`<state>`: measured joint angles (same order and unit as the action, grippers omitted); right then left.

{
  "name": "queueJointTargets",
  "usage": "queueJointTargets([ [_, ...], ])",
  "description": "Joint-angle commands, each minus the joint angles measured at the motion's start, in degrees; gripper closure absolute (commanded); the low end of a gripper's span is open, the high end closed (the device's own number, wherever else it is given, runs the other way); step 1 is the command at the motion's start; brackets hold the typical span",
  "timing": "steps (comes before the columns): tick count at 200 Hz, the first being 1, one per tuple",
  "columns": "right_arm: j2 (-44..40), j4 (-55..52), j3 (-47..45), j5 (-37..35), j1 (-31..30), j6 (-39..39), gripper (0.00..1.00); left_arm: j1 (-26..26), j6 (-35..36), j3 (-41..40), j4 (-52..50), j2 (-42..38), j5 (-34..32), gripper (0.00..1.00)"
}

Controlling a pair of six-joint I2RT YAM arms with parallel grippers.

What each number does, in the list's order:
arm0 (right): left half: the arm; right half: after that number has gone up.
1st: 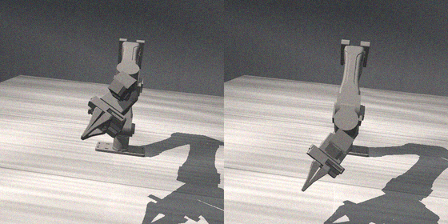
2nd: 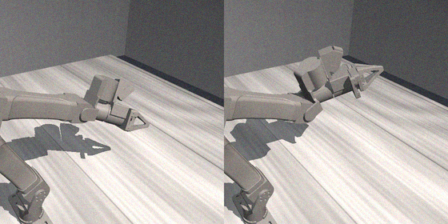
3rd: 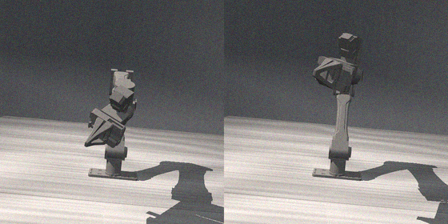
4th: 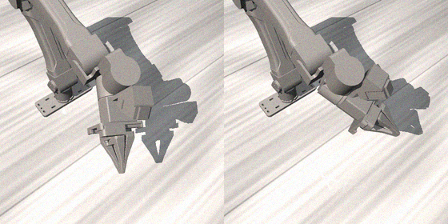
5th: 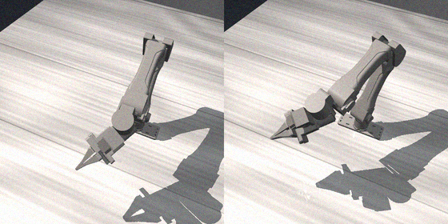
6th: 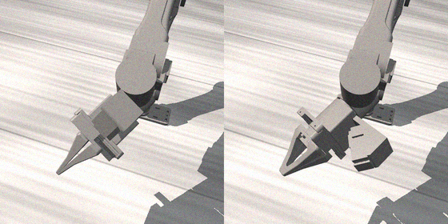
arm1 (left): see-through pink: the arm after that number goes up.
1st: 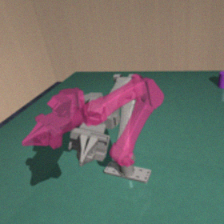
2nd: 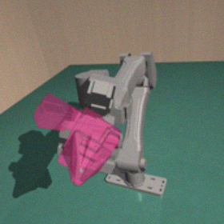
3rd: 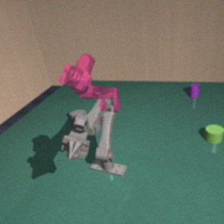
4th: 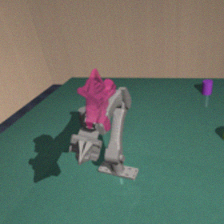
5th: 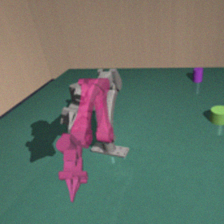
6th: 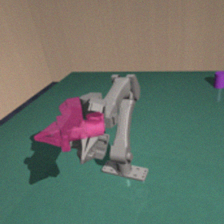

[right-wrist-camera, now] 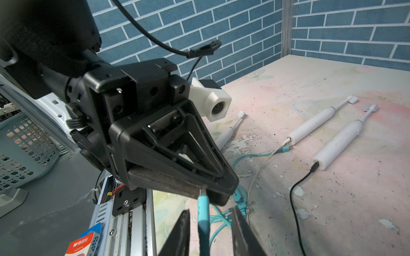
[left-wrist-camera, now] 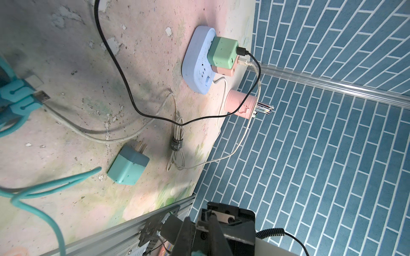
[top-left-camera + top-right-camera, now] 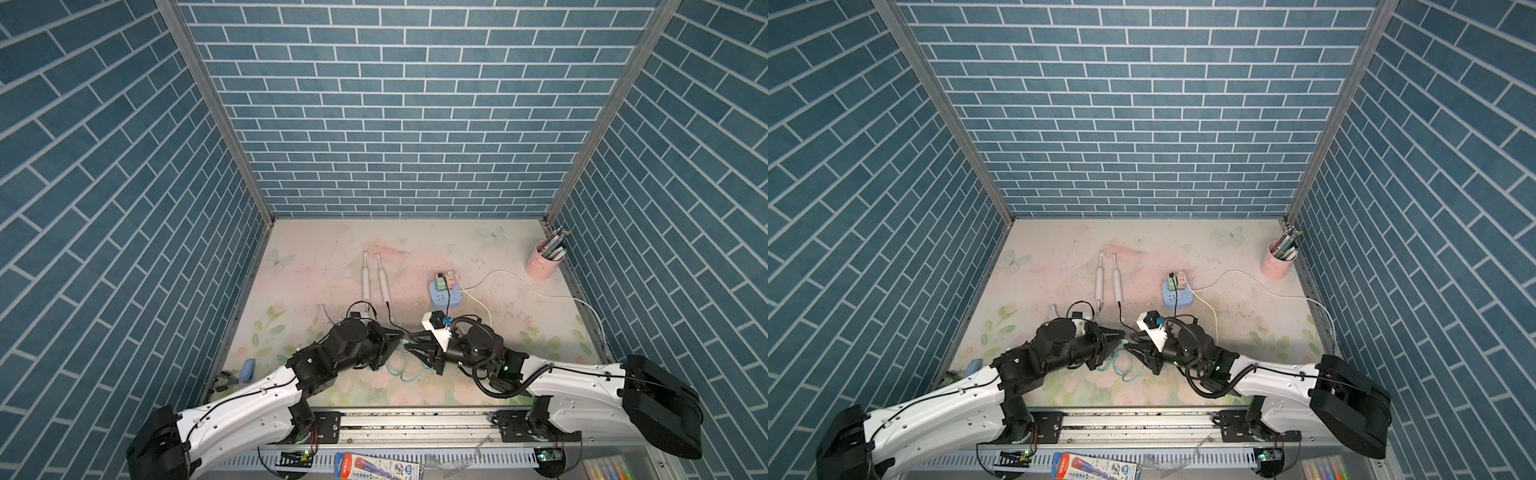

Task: Charge the electric toothbrush
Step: Pick up the charging cable from the center of the board, then pick up the plug from the center of the board.

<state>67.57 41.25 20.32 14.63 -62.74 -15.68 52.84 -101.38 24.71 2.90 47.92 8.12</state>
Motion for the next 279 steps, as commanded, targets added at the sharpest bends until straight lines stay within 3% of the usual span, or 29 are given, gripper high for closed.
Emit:
queueJointTargets([
  [1,0.5,1.5,1.8,1.3,-0.2,-1.3,0.70,-0.3,-0.2,-0.8,0.6,-0.7,-0.8,1.00],
  [44,0.0,3.1,1.1,0.0,-0.3,-1.1,0.86,-0.3,-0.2,-0.8,0.6,-0.7,-0.9,1.00],
  [77,-0.2,3.8,1.1,0.1,-0.2,-1.2,0.89,-0.3,-0.2,-1.1,1.0,-0.1,-0.5,1.00],
  [95,-0.4,4.1,1.2,0.2,-0.3,-1.1,1.00,-0.3,-0.2,-1.3,1.1,0.0,-0.4,1.00],
  [106,-1.0,4.1,1.0,-0.3,-0.3,-0.8,1.00,-0.3,-0.2,-1.2,0.7,-0.2,-0.4,0.88],
  [135,-6.9,0.6,-1.0,-4.9,-0.3,-0.3,1.00,-0.3,1.2,-0.2,-2.6,-1.4,-1.3,0.37],
  [158,-16.1,-5.4,-4.6,-7.3,-0.4,-1.1,1.00,-2.0,6.8,4.2,-12.2,-1.7,-0.7,0.14],
  [181,-26.8,-15.9,-6.6,-6.8,-1.7,-1.6,1.00,-4.5,15.0,11.2,-23.0,2.5,1.9,0.04],
  [210,-36.9,-27.3,-7.1,-6.2,-4.1,-1.8,1.00,-6.1,26.2,22.7,-35.7,12.2,2.9,0.01],
  [235,-37.7,-34.3,-5.1,-6.0,-5.7,-1.2,1.00,-5.8,31.7,31.8,-43.6,21.7,3.3,0.01],
  [279,-34.5,-36.1,-3.5,-5.8,-11.0,0.0,1.00,-1.3,31.7,37.7,-45.9,31.7,3.9,0.00],
])
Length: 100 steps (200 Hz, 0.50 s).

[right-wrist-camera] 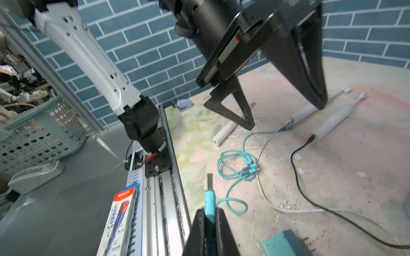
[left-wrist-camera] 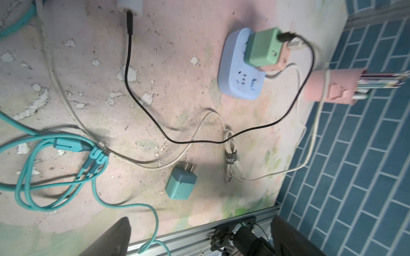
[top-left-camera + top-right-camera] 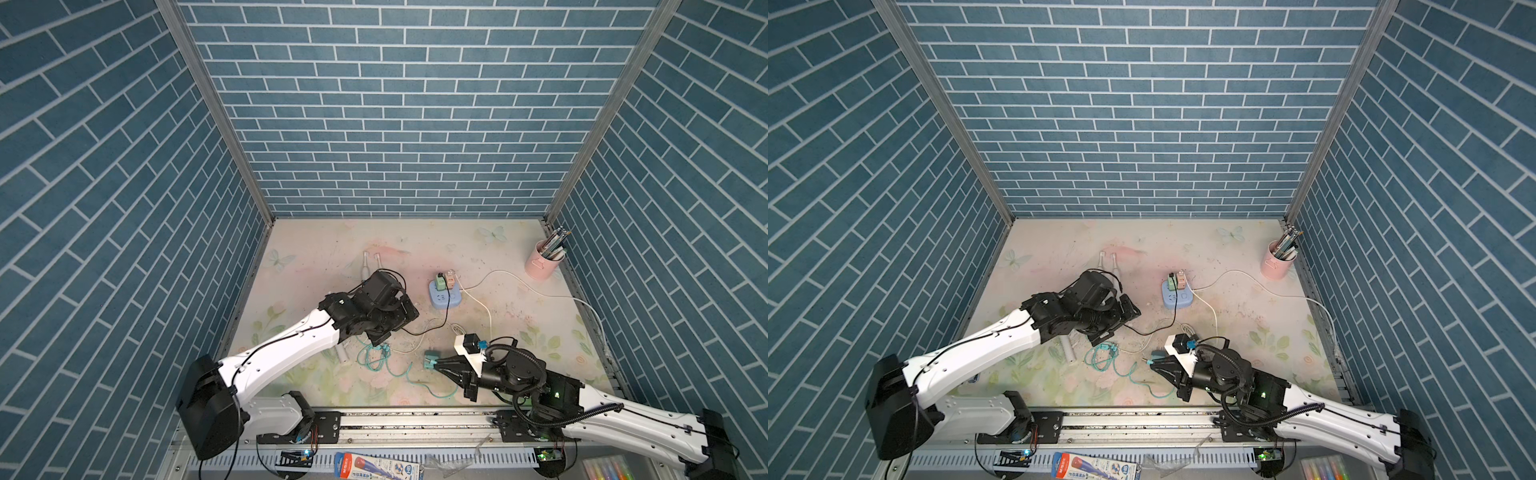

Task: Charge the electric toothbrush
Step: Pick up the plug from the center of the board.

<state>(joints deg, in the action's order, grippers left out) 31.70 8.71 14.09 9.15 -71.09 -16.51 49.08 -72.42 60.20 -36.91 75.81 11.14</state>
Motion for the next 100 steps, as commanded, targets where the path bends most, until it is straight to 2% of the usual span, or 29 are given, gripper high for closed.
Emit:
queueJointTargets([
  [1,1.4,-3.6,2.9,-0.4,-2.8,0.8,1.00,2.5,2.7,2.3,-6.1,4.0,0.9,0.00],
  [68,-0.3,-7.5,4.0,0.1,-6.5,1.0,1.00,10.0,2.1,9.0,-6.3,18.3,1.0,0.00],
  [100,-2.6,-8.3,3.4,-0.5,-6.4,1.2,1.00,11.4,1.8,10.4,-4.6,24.2,2.8,0.04],
])
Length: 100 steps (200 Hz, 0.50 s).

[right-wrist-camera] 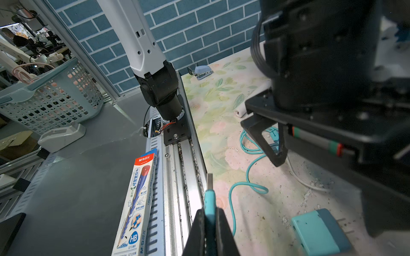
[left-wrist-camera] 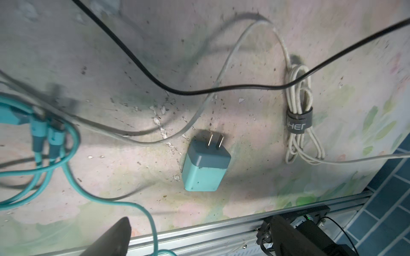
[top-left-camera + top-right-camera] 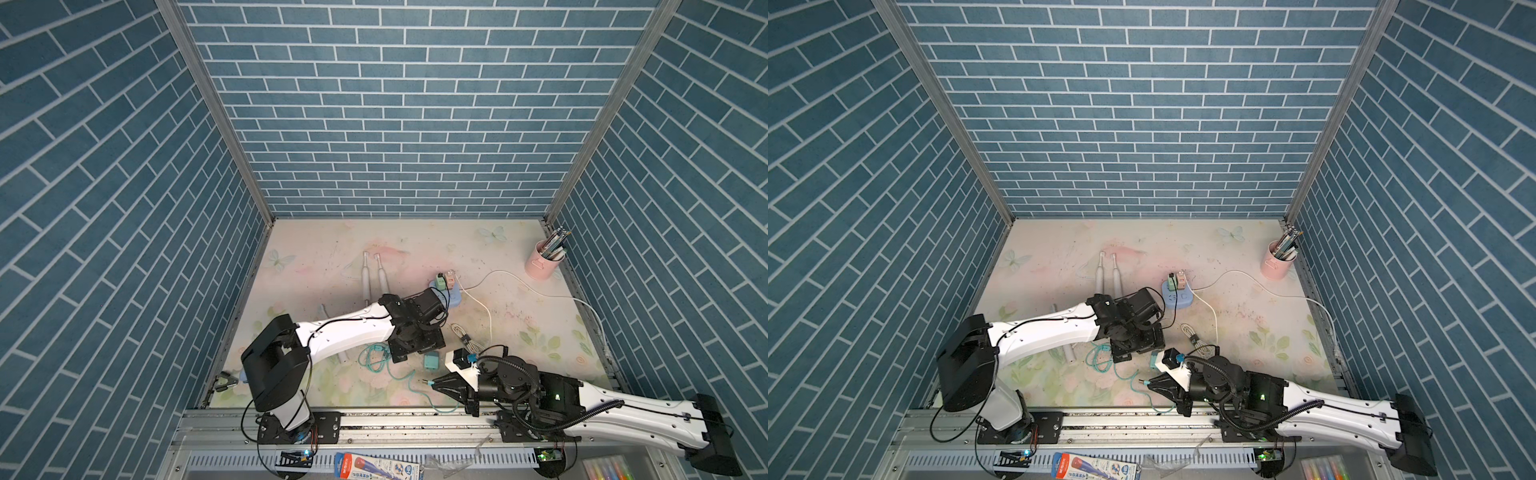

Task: Charge the electric toothbrush
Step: Pick up the plug from the center of the board.

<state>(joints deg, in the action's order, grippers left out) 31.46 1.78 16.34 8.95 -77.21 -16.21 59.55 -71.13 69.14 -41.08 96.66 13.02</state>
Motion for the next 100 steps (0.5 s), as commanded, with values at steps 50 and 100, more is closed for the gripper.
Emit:
queueJointTargets([
  [50,-6.1,-4.0,0.8,-0.8,-0.3,1.0,1.00,2.2,2.0,3.9,-2.1,8.4,-0.5,0.09],
  [100,-5.1,-4.1,1.2,-0.1,-0.4,1.7,1.00,2.3,2.6,5.7,-0.9,13.3,0.0,0.21],
])
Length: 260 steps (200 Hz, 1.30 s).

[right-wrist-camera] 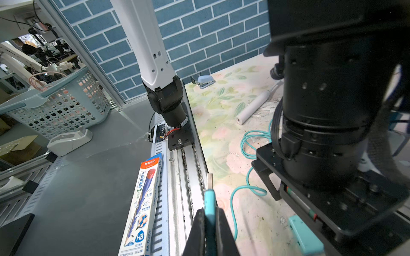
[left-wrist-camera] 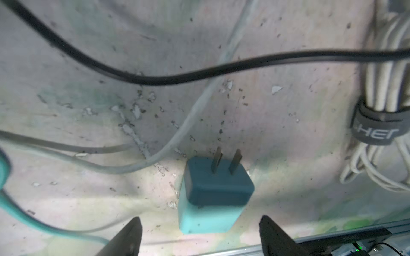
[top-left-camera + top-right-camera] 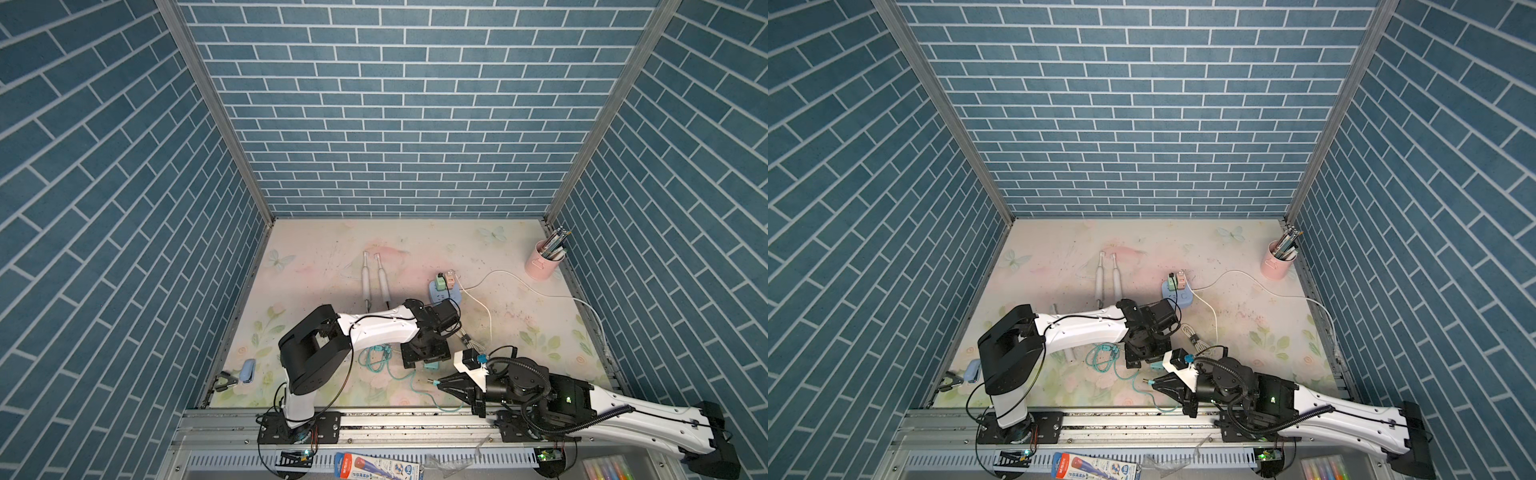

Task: Charge the electric toothbrush
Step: Pick up the plug from the center of the board.

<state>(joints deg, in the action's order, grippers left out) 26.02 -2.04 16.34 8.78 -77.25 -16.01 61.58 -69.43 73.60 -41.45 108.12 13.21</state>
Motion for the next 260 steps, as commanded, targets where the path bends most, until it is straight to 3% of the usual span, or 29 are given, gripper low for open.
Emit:
queueJointTargets([
  [1,0.3,-0.2,1.2,0.1,-0.3,1.5,1.00,0.3,0.9,1.3,-0.5,1.9,-0.1,0.21],
  [195,-1.1,-1.0,1.0,-0.6,-0.3,1.2,1.00,0.3,3.9,4.6,-3.3,6.7,-6.4,0.47],
  [220,-1.4,-1.4,1.1,-1.6,-0.3,1.3,1.00,0.3,4.3,4.0,-3.3,6.3,-6.4,0.55],
  [260,-4.4,-2.5,0.6,-7.0,-0.2,2.0,1.00,-1.0,5.5,2.1,-3.6,2.2,-6.5,0.77],
])
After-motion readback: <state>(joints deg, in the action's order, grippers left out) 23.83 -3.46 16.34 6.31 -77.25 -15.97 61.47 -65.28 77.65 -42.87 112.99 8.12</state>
